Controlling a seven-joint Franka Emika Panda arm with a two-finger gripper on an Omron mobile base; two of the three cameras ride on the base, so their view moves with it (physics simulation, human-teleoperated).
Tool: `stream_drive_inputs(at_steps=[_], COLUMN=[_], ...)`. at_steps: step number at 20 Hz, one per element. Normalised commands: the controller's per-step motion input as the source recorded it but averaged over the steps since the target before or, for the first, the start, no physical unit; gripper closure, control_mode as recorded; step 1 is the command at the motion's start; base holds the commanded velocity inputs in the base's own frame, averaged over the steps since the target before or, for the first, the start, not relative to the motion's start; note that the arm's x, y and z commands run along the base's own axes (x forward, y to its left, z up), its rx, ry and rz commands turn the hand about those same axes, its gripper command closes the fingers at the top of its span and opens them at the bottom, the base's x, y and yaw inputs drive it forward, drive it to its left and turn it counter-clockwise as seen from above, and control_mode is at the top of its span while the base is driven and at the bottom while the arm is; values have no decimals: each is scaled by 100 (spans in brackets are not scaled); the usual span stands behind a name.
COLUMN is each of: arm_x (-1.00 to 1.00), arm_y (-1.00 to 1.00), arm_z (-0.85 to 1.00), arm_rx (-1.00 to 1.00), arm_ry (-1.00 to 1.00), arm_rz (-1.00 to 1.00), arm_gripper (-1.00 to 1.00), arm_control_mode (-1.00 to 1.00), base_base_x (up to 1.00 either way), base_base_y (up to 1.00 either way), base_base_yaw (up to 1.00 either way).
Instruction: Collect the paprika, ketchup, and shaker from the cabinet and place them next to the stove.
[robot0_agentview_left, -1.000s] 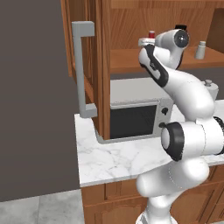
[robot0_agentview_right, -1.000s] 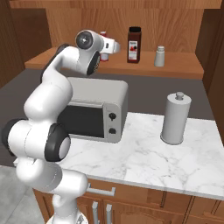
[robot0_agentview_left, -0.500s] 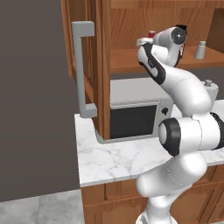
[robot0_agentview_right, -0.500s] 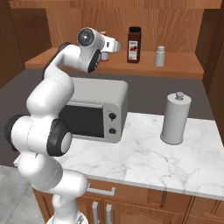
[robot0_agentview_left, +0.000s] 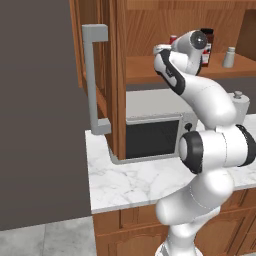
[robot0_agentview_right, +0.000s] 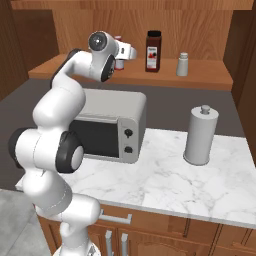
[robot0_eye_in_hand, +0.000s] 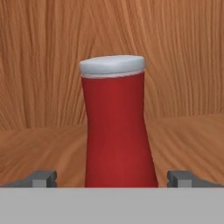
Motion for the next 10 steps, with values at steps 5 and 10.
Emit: stream_drive_inputs(at_steps=[5, 10], arm_x=[8, 0], arm_y=[0, 0], arm_z=[-3, 0], arm_rx=[0, 0], arm_ry=[1, 0], arm_rz=[0, 0], arm_gripper=[100, 100], arm_control_mode=[-100, -100], base_base_x=[0, 0], base_base_y=[0, 0], base_base_yaw=[0, 0])
